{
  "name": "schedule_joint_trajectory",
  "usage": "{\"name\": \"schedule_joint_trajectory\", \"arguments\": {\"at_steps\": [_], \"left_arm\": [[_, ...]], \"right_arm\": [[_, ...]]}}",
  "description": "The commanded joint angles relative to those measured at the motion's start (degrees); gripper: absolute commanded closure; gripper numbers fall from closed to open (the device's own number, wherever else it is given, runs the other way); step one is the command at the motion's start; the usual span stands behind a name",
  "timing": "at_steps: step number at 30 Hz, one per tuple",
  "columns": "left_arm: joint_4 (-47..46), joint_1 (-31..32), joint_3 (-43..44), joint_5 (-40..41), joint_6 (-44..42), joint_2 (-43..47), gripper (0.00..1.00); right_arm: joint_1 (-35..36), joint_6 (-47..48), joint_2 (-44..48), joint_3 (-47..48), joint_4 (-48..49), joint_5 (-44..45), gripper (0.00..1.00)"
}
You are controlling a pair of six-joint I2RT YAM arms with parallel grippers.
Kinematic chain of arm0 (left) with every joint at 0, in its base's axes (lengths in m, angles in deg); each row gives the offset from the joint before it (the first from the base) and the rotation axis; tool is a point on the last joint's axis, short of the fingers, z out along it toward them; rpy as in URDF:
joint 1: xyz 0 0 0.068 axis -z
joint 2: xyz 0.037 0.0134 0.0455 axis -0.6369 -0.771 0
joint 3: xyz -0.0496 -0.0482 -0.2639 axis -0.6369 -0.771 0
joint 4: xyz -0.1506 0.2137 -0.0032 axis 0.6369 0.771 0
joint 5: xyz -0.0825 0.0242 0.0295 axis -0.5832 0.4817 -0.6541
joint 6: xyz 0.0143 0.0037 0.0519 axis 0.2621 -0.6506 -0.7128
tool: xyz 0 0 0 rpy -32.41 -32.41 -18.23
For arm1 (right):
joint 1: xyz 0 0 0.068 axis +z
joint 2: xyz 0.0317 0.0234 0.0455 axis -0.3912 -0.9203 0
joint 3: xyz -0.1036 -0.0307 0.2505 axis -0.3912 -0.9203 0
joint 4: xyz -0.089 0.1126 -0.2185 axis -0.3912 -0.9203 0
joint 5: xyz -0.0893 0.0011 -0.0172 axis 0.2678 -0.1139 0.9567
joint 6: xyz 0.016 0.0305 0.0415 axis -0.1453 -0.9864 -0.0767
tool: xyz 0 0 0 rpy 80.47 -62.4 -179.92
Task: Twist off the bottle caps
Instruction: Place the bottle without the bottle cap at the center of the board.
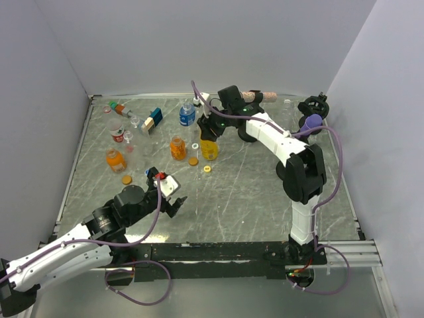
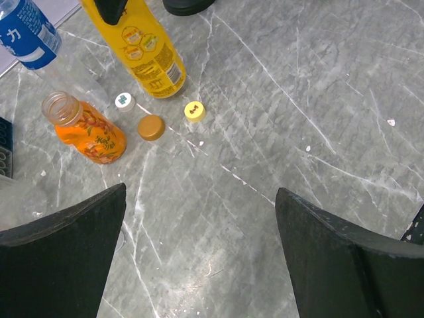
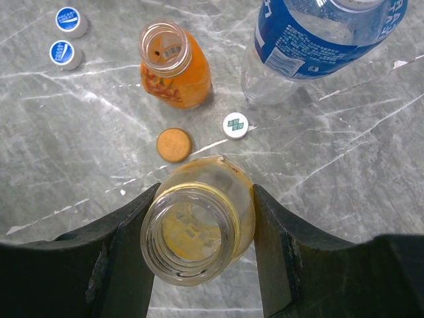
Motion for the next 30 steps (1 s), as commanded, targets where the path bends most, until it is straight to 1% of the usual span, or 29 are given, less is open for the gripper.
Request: {"name": "schedule_joint_trajectory", "arguments": {"at_steps": [1, 6, 8, 10, 11, 14, 18, 20, 23, 27, 30], "left_arm": [[-1.2, -0.4, 0.2, 0.5, -0.8, 0.0, 0.03], [-1.3, -0.5, 0.2, 0.2, -0.7, 0.0, 0.03], [-1.3, -0.6, 0.2, 0.2, -0.6, 0.1, 0.03], [-1.2, -0.5, 0.2, 0.2, -0.6, 0.2, 0.03], [-1.4, -0.6, 0.2, 0.2, -0.6, 0.2, 0.03], [-1.4, -0.7, 0.2, 0.1, -0.6, 0.3, 0.03], [-1.3, -0.7, 0.3, -0.1, -0.6, 0.4, 0.03], [-1.2, -0.7, 0.4, -0.2, -0.4, 0.7, 0.03], [-1.2, -0.8, 0.4, -0.4, -0.1, 1.3, 0.03], [-1.2, -0.8, 0.5, -1.1, 0.2, 2.7, 0.03], [-1.0, -0.9, 0.7, -1.3, 0.5, 3.4, 0.03]], "right_arm": [[-0.7, -0.9, 0.7, -0.1, 5.8, -1.2, 0.59], [-0.9, -0.6, 0.5, -1.7, 5.6, -1.2, 0.57], [-0.9, -0.8, 0.6, -2.1, 5.6, -1.2, 0.47], [-0.9, -0.9, 1.2, -2.7, 5.6, -1.1, 0.33], [-0.9, -0.9, 1.5, -3.0, 5.8, -0.9, 0.29], [-1.1, -1.0, 3.2, -3.9, 6.1, -0.6, 0.21], [-1.8, -1.1, 6.1, -4.6, 5.3, -0.9, 0.18], [-2.0, -0.4, 8.3, -4.8, 4.0, -0.9, 0.14], [-2.9, 1.3, 12.3, -4.3, 0.2, -1.2, 0.01], [-5.5, 3.2, 17.6, -3.3, -6.5, -4.0, 0.01], [-7.3, 4.6, 22.2, -5.1, -10.3, -5.5, 0.01]]}}
